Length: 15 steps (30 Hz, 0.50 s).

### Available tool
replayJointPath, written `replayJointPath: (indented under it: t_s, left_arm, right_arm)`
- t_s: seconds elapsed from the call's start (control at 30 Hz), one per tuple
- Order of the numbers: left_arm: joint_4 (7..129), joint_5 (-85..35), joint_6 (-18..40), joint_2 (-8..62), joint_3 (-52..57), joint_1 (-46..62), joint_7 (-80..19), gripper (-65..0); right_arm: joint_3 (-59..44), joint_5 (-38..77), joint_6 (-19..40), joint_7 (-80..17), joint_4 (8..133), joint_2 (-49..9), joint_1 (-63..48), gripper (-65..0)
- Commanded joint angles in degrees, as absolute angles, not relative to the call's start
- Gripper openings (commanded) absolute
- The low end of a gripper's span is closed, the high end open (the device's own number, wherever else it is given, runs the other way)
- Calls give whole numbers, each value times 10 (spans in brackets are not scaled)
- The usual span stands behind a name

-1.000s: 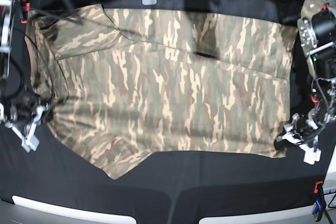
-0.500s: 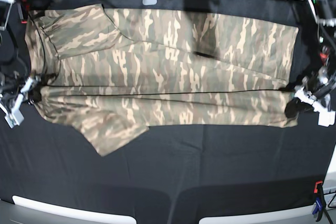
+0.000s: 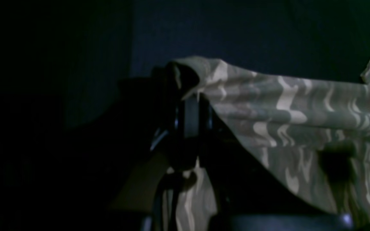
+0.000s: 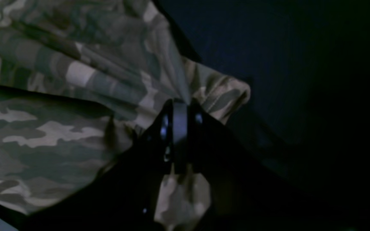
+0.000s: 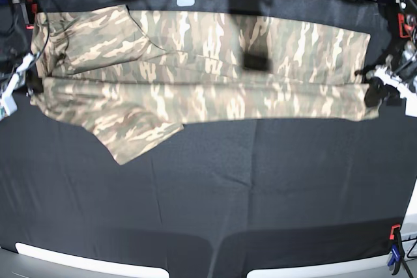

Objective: Layout the t-shirt on the table in an organized manner, then fold the t-shirt properly
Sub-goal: 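Lift the hem and fold it over toward the collar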

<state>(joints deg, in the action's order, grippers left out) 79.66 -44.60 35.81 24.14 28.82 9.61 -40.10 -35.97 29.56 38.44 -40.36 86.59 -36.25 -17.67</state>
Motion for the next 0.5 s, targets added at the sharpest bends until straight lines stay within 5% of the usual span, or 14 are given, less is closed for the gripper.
replayJointPath:
  t_s: [0.0, 0.43, 0.47]
  left_arm:
    - [807, -451, 351, 256, 296, 93, -382, -650]
    - [807, -376, 352, 254, 296, 94, -408, -650]
    - [807, -371, 352, 254, 296, 94, -408, -648]
  right_arm:
    - [-376, 290, 383, -400, 876, -371, -176, -650]
    - [-382, 288, 386, -528, 876, -329, -181, -650]
    - [-382, 288, 386, -540, 876, -329, -181, -597]
